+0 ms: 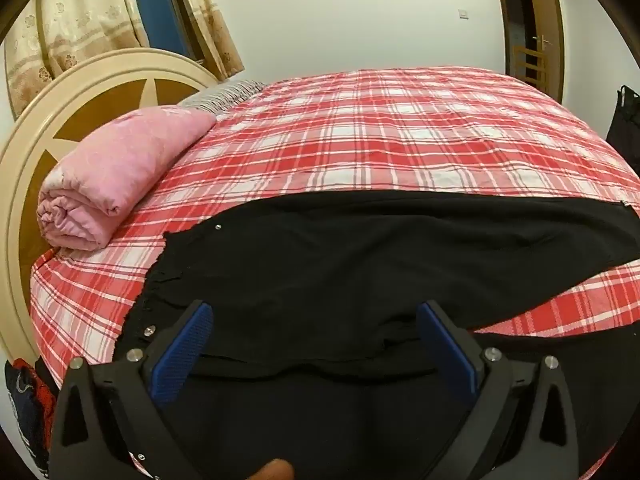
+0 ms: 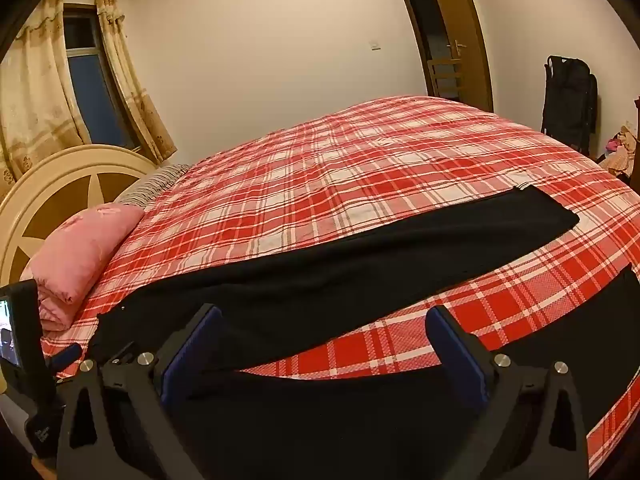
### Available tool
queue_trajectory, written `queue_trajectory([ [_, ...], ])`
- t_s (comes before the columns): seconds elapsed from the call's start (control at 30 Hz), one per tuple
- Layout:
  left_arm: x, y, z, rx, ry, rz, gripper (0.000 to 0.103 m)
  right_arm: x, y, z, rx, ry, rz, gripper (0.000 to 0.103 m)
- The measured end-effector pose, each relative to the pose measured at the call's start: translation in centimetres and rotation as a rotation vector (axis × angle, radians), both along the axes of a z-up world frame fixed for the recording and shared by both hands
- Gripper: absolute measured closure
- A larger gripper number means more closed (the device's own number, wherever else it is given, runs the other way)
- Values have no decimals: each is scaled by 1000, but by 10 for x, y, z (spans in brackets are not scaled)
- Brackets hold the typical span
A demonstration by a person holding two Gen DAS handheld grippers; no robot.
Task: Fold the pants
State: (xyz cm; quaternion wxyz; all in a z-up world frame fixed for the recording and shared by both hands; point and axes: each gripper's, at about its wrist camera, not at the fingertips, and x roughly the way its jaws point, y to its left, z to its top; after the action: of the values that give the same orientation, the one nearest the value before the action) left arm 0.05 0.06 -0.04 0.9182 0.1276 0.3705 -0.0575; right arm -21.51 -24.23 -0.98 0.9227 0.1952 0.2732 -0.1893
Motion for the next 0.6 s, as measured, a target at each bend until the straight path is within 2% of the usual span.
queue_trajectory([
  [0.1, 2, 2, -3, -39, 39, 13, 0, 0, 0, 0, -2, -3, -4, 1],
  [0.23, 4, 0, -5, -32, 58, 25, 1, 0, 8, 8, -5, -7, -7, 1],
  [0.27, 0, 8, -6, -51, 44, 21, 2, 1, 9, 8, -7, -7, -7, 1],
  [0.6, -2, 10, -7, -42, 50, 12, 3, -2, 9, 2, 3, -6, 12, 1],
])
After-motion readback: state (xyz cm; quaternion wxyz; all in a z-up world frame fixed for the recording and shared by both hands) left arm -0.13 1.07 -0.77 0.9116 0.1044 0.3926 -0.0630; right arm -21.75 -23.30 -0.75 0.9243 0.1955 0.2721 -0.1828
